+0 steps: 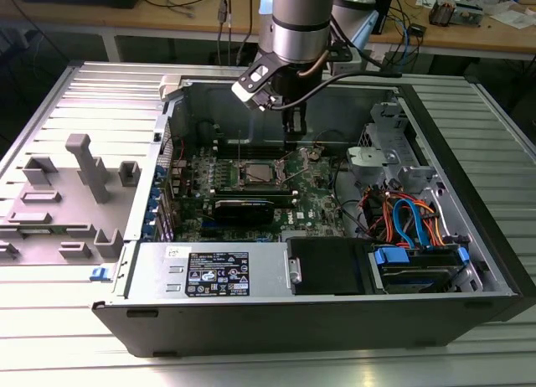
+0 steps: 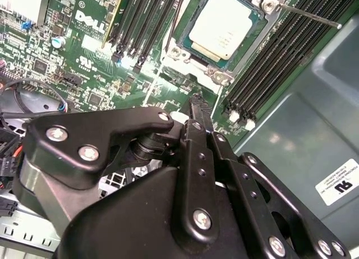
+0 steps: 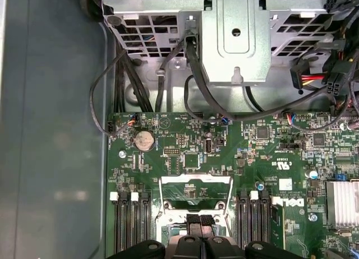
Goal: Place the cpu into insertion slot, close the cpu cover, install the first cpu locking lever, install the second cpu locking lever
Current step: 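Close the cpu cover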
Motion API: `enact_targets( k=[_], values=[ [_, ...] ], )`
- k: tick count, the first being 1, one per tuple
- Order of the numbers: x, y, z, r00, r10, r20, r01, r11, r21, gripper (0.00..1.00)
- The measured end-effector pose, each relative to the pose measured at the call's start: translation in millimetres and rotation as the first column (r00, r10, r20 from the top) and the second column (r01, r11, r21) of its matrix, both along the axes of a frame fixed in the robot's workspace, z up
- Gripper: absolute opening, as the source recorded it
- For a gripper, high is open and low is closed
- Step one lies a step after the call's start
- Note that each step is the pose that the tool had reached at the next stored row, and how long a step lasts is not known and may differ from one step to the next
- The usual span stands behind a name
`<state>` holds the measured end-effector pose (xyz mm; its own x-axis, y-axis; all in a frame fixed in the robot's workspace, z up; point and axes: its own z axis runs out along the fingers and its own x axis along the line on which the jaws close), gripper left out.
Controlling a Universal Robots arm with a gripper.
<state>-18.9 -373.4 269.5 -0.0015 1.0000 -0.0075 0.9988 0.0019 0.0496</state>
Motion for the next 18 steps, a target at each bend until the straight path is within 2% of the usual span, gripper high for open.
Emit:
enact_targets(
  k=[6,18],
  values=[
    [1.1,0.0,2.5,1.0000,0.000,0.0001,0.000,1.0000,0.0002,0.11],
    [14.1,0.0,2.6,1.0000,0.000,0.0000,0.000,1.0000,-0.0001,0.11]
  ],
)
